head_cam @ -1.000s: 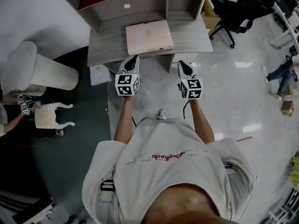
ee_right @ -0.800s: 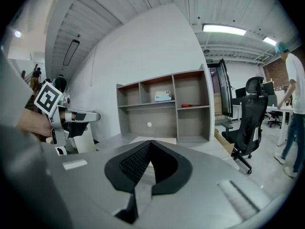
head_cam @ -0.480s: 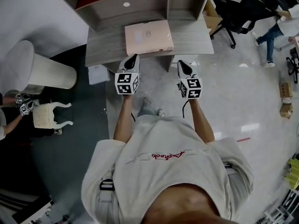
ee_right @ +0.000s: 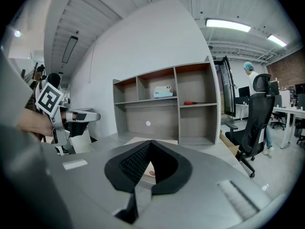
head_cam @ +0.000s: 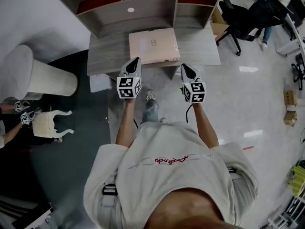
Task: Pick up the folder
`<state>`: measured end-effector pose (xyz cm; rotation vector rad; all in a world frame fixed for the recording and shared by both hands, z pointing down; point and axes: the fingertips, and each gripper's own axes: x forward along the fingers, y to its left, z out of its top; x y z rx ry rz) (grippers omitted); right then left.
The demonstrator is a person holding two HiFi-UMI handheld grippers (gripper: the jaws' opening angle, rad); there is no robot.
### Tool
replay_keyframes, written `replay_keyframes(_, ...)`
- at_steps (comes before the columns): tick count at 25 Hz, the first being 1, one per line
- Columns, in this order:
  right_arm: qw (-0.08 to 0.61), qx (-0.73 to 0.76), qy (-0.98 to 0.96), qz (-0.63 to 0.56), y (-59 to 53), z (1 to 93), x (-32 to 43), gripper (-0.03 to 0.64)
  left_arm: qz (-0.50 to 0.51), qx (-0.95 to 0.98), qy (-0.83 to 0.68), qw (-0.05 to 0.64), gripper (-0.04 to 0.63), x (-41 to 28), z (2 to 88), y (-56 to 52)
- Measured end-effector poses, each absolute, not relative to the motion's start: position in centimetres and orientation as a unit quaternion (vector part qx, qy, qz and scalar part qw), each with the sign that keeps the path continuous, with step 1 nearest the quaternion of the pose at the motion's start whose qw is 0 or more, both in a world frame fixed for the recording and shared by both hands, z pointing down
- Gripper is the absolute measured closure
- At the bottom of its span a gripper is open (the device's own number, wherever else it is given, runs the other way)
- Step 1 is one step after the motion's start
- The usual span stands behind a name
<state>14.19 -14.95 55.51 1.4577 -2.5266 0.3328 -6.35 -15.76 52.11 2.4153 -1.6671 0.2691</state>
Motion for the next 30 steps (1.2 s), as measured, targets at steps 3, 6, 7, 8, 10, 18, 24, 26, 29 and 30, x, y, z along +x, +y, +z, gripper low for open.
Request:
replay_keyframes(3, 0.107, 0.492, -0.857, 0.108, -17.1, 55.6, 13.3, 0.611, 0.086, 0.814, -0.566, 0.1, 0.594, -7.4, 52.4, -18.0)
replay_keyframes(6, 0.112, 0.492, -0.857, 0.106, -18.9, 55.7, 12.6, 0.611, 0.082, 0.814, -0.566, 0.104, 0.594, -8.2, 52.9, -20.1)
replay_keyframes(7, 0.113, 0.493, -0.856, 0.105, -19.6, 55.7, 12.4, 0.611, 0.081, 0.815, -0.564, 0.106, 0.594, -8.3, 53.0, -20.8)
replay_keyframes(8, 0.113, 0.495, -0.855, 0.105, -20.4, 55.6, 12.3, 0.611, 0.082, 0.816, -0.562, 0.107, 0.594, -8.5, 53.2, -21.6)
replay_keyframes(10, 0.114, 0.499, -0.853, 0.102, -22.2, 55.4, 12.0, 0.611, 0.084, 0.818, -0.558, 0.109, 0.594, -8.8, 53.4, -23.1)
replay_keyframes(18, 0.113, 0.516, -0.844, 0.098, -28.9, 54.2, 10.0, 0.611, 0.086, 0.823, -0.55, 0.111, 0.594, -11.6, 52.9, -29.7)
replay_keyframes(24, 0.111, 0.524, -0.839, 0.097, -33.5, 53.5, 7.8, 0.611, 0.084, 0.826, -0.546, 0.109, 0.594, -14.0, 52.2, -34.7)
replay_keyframes(26, 0.111, 0.528, -0.837, 0.095, -35.0, 53.3, 7.2, 0.611, 0.085, 0.829, -0.543, 0.109, 0.594, -14.6, 52.2, -36.2)
replay_keyframes(29, 0.112, 0.531, -0.835, 0.091, -37.1, 53.1, 6.3, 0.611, 0.089, 0.832, -0.537, 0.111, 0.594, -15.5, 52.5, -38.0)
replay_keyframes(30, 0.113, 0.533, -0.834, 0.089, -37.7, 53.0, 6.1, 0.611, 0.09, 0.833, -0.535, 0.112, 0.594, -15.8, 52.6, -38.6)
